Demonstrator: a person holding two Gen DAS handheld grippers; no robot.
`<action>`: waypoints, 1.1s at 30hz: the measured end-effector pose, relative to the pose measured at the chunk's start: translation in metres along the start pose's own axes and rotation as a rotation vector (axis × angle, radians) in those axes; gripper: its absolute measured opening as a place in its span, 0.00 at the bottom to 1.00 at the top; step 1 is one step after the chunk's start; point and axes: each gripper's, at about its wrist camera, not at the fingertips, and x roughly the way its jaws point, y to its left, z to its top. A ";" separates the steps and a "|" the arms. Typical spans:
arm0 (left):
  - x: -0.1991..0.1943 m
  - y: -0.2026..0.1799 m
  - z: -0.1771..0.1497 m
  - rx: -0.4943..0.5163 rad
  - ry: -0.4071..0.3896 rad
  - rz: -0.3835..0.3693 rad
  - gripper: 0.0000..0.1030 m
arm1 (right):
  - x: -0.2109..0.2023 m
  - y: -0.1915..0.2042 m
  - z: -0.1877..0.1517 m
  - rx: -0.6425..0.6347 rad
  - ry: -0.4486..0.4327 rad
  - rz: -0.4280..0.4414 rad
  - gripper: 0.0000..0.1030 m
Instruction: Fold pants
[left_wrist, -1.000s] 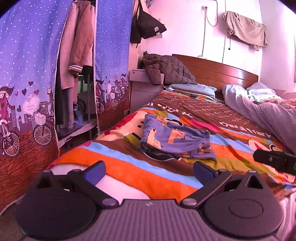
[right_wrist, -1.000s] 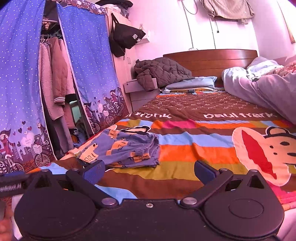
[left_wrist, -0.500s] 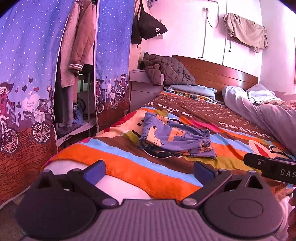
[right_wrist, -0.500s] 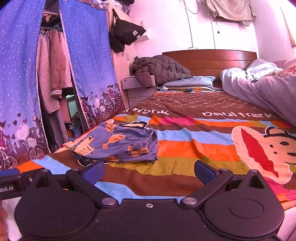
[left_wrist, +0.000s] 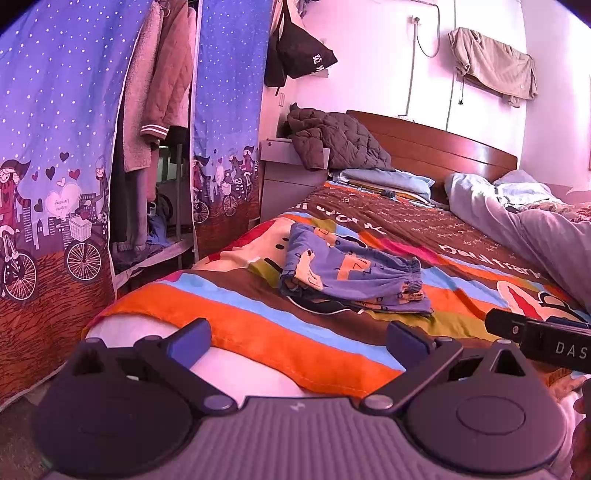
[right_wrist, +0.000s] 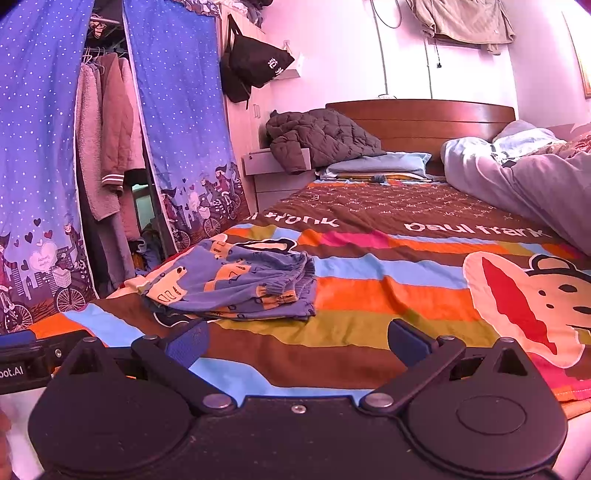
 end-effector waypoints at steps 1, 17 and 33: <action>0.000 0.000 0.000 -0.002 0.000 -0.001 1.00 | 0.000 0.000 0.000 0.000 -0.001 0.000 0.99; 0.000 0.000 -0.001 -0.003 0.001 -0.001 1.00 | 0.001 0.000 -0.002 -0.001 0.004 0.000 0.99; 0.000 0.001 -0.001 -0.004 0.001 0.000 1.00 | 0.003 -0.001 -0.003 -0.006 0.003 -0.006 0.99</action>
